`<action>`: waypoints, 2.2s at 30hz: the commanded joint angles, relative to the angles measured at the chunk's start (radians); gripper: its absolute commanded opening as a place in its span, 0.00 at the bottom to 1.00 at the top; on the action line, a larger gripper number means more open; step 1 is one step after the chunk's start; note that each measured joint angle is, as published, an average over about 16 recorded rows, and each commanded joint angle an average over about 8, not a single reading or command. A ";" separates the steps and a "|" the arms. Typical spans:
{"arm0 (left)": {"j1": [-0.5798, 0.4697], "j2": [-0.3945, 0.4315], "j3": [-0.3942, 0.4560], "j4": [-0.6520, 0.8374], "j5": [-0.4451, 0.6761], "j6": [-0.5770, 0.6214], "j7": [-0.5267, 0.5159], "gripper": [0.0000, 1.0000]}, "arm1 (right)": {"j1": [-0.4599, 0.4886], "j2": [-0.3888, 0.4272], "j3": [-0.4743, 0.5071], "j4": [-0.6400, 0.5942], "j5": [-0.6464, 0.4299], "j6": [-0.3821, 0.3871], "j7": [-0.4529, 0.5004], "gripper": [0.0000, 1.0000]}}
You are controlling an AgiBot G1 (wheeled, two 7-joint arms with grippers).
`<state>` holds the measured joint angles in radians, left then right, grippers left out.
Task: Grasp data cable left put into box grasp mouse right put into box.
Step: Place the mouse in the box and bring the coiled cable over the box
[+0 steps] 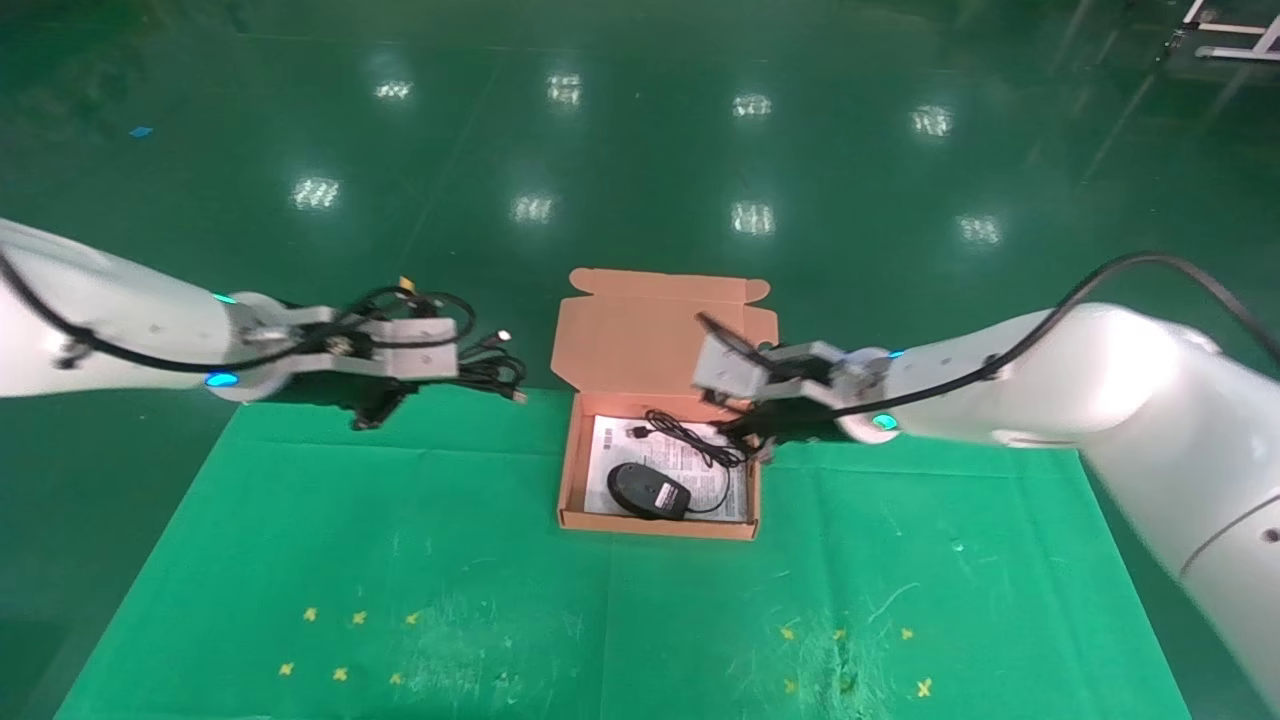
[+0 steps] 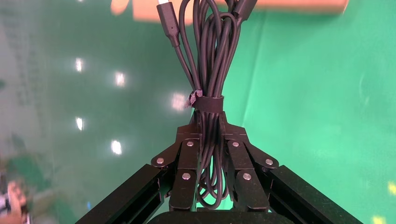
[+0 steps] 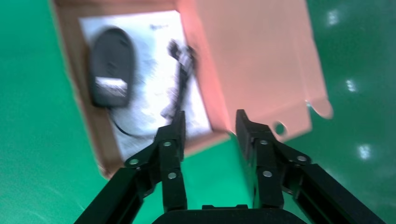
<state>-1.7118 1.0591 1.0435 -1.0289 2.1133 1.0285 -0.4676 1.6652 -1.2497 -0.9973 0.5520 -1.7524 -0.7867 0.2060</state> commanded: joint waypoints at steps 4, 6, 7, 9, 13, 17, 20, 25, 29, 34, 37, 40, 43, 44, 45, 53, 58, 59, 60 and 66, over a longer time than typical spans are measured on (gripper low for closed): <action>0.028 0.102 -0.002 0.154 -0.059 -0.105 0.126 0.00 | 0.022 0.048 0.014 -0.013 0.008 0.010 -0.032 1.00; 0.035 0.149 -0.007 0.228 -0.086 -0.149 0.185 0.00 | 0.030 0.068 0.020 -0.014 0.013 0.009 -0.045 1.00; 0.038 0.172 -0.010 0.266 -0.100 -0.171 0.215 0.00 | 0.033 0.079 0.023 -0.012 0.016 0.008 -0.051 1.00; 0.042 0.216 -0.016 0.340 -0.126 -0.210 0.276 0.00 | 0.038 0.100 0.028 -0.008 0.021 0.003 -0.062 1.00; 0.051 0.279 -0.028 0.451 -0.191 -0.265 0.396 0.00 | 0.044 0.141 0.036 0.009 0.031 -0.010 -0.078 1.00; 0.065 0.302 -0.030 0.499 -0.266 -0.290 0.498 0.00 | 0.049 0.177 0.039 0.031 0.034 -0.025 -0.085 1.00; 0.077 0.306 -0.021 0.510 -0.322 -0.299 0.554 0.00 | 0.055 0.199 0.040 0.050 0.033 -0.035 -0.085 1.00; 0.095 0.310 0.010 0.514 -0.404 -0.309 0.612 0.00 | 0.065 0.229 0.043 0.083 0.033 -0.049 -0.077 1.00; 0.101 0.312 0.046 0.507 -0.454 -0.315 0.635 0.00 | 0.068 0.249 0.045 0.112 0.034 -0.059 -0.064 1.00; 0.098 0.313 0.087 0.500 -0.500 -0.325 0.644 0.37 | 0.066 0.268 0.046 0.144 0.033 -0.064 -0.045 1.00; 0.096 0.314 0.104 0.501 -0.519 -0.329 0.644 0.75 | 0.065 0.275 0.046 0.157 0.032 -0.065 -0.038 1.00; 0.096 0.315 0.112 0.503 -0.529 -0.331 0.643 1.00 | 0.065 0.278 0.046 0.162 0.032 -0.065 -0.036 1.00; 0.095 0.315 0.114 0.504 -0.531 -0.332 0.643 1.00 | 0.065 0.279 0.046 0.164 0.031 -0.066 -0.036 1.00; 0.095 0.314 0.113 0.503 -0.529 -0.332 0.643 1.00 | 0.065 0.278 0.046 0.163 0.031 -0.066 -0.036 1.00; 0.095 0.314 0.112 0.503 -0.528 -0.332 0.643 1.00 | 0.064 0.278 0.046 0.162 0.031 -0.066 -0.036 1.00; 0.095 0.312 0.105 0.500 -0.520 -0.330 0.644 1.00 | 0.064 0.274 0.046 0.157 0.031 -0.065 -0.038 1.00; 0.092 0.295 0.102 0.482 -0.523 -0.329 0.641 1.00 | 0.068 0.275 0.049 0.155 0.033 -0.062 -0.038 1.00; 0.088 0.290 0.100 0.477 -0.524 -0.331 0.639 1.00 | 0.070 0.277 0.051 0.155 0.035 -0.061 -0.037 1.00; 0.081 0.284 0.098 0.473 -0.526 -0.335 0.637 1.00 | 0.073 0.279 0.054 0.155 0.036 -0.058 -0.038 1.00; 0.013 0.252 0.082 0.465 -0.521 -0.374 0.619 1.00 | 0.103 0.298 0.065 0.161 0.035 -0.047 -0.058 1.00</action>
<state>-1.6912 1.3166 1.1296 -0.5593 1.5939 0.6594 0.1523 1.7669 -0.9526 -0.9399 0.7152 -1.7237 -0.8395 0.1403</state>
